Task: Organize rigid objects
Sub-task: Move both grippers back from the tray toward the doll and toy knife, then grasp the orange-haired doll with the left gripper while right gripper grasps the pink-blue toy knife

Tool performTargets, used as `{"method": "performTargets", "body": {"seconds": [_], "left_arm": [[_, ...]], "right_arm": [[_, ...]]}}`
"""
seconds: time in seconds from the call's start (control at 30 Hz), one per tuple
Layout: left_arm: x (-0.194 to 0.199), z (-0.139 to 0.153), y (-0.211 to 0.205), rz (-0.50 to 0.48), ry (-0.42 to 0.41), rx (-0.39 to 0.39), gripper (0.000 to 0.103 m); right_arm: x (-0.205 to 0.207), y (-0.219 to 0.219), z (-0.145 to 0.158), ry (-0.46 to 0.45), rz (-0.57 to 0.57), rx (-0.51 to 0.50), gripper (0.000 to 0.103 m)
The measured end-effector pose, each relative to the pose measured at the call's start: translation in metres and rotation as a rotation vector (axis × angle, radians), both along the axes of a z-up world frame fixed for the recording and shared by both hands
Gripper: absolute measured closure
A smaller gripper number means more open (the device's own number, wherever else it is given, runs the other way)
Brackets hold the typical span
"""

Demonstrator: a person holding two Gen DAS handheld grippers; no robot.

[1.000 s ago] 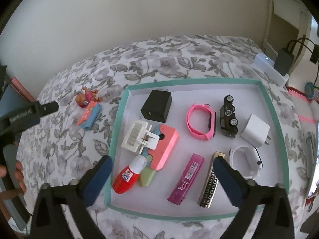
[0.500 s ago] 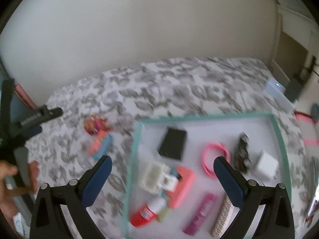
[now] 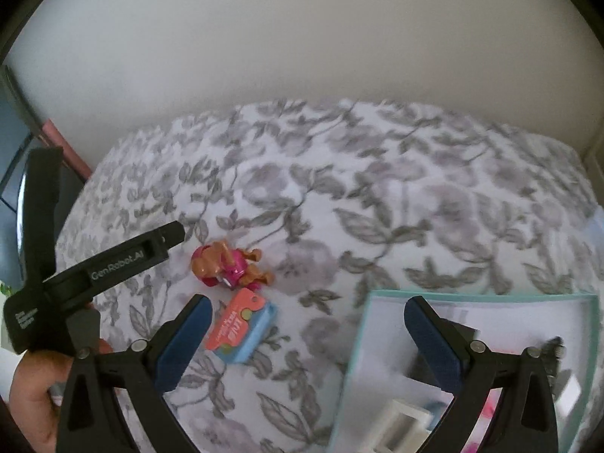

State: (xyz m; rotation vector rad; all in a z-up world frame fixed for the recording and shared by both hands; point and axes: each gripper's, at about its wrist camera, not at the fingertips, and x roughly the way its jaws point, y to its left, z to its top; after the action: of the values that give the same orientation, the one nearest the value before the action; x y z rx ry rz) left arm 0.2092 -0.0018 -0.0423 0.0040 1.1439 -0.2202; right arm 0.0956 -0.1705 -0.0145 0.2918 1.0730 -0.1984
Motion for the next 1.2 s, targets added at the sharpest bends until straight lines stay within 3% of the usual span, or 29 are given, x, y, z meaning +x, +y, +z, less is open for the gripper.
{"method": "performTargets", "body": {"seconds": [0.47, 0.73, 1.07, 1.2], "left_arm": [[0.010, -0.022, 0.031, 0.056, 0.063, -0.033, 0.003], [0.010, -0.027, 0.027, 0.024, 0.085, -0.053, 0.003], [0.011, -0.027, 0.021, 0.002, 0.102, -0.100, 0.003], [0.011, -0.025, 0.016, -0.023, 0.112, -0.170, 0.003]], "right_arm": [[0.034, 0.041, -0.054, 0.099, 0.054, 0.024, 0.002], [0.040, 0.049, -0.059, 0.130, 0.041, 0.012, 0.012], [0.045, 0.056, -0.068, 0.163, 0.021, -0.014, 0.015], [0.047, 0.052, -0.068, 0.165, 0.021, -0.025, 0.026]]}}
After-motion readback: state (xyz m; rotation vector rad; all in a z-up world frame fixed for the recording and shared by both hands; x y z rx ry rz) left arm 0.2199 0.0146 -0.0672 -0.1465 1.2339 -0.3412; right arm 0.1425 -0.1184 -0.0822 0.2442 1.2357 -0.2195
